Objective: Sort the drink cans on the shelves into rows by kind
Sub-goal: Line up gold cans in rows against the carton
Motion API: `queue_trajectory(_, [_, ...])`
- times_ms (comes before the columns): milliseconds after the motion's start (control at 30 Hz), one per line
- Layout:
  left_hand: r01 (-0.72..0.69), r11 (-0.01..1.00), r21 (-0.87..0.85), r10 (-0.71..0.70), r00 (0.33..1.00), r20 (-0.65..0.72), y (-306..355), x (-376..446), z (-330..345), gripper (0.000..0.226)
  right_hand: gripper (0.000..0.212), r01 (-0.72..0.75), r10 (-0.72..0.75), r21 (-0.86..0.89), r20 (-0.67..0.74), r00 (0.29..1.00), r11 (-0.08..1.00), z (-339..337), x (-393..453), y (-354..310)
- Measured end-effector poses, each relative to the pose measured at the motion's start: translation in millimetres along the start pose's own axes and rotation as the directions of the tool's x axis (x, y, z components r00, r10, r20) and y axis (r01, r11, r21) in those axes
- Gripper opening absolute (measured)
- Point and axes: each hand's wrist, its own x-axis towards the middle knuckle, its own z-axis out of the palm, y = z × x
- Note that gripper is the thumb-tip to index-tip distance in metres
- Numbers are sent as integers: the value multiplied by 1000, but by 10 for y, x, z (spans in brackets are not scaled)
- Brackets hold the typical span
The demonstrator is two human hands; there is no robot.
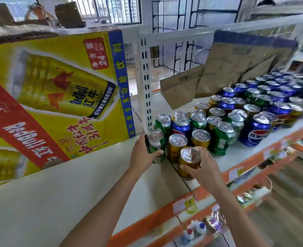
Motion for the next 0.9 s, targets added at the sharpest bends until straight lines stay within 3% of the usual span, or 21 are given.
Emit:
queue_trajectory(133, [-4, 999, 47, 5, 1000, -18, 2, 55, 114, 69, 69, 26, -21, -87, 49, 999, 996, -81, 76, 6])
queue_trajectory(200, [3, 990, 144, -4, 1000, 4, -18, 23, 107, 69, 75, 45, -36, -225, 45, 998, 973, -95, 64, -20])
queue_trajectory(333, [-20, 903, 430, -17, 996, 82, -98, -157, -78, 56, 62, 231, -276, -476, -25, 961, 848, -41, 4, -202])
queue_trajectory(433, [-81, 859, 506, 15, 991, 133, -228, -351, -328, 47, 44, 398, -444, -426, -9, 896, 812, 103, -20, -435])
queue_trajectory(500, [-61, 835, 547, -5, 993, 118, -315, -497, -537, 46, 32, 494, -498, -381, 96, 862, 782, 255, -39, -611])
queue_trajectory(633, [88, 791, 606, -122, 992, 15, -620, -873, -1069, 44, 29, 592, -521, -218, 308, 796, 776, 734, -133, -953])
queue_trajectory(733, [270, 760, 591, -256, 961, -110, -924, -1263, -1549, 42, 32, 675, -557, -98, 485, 674, 732, 1179, -262, -1286])
queue_trajectory(900, [560, 697, 448, -435, 827, -357, -1307, -2011, -2290, 43, 33, 786, -637, 90, 645, 422, 612, 1876, -599, -1873])
